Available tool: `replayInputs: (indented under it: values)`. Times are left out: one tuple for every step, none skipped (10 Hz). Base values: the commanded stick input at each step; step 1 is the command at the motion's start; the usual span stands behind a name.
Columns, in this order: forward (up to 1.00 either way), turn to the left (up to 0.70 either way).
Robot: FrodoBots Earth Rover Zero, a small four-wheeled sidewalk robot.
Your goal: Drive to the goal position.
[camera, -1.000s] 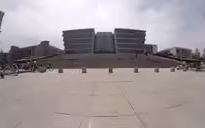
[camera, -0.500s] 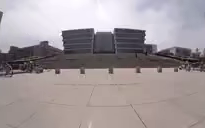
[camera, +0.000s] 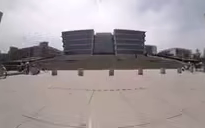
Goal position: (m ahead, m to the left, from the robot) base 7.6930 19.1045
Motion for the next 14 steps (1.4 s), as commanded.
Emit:
replayInputs:
  values:
    - [1.00, 0.00]
    - [1.00, 0.00]
    - [1.00, 0.00]
    - [1.00, 0.09]
    - [1.00, 0.22]
    - [1.00, 0.28]
    - [1.00, 0.28]
    - [1.00, 0.06]
    - [1.00, 0.00]
    - [1.00, 0.00]
    - [1.00, 0.00]
    - [1.00, 0.00]
    - [1.00, 0.00]
    - [1.00, 0.00]
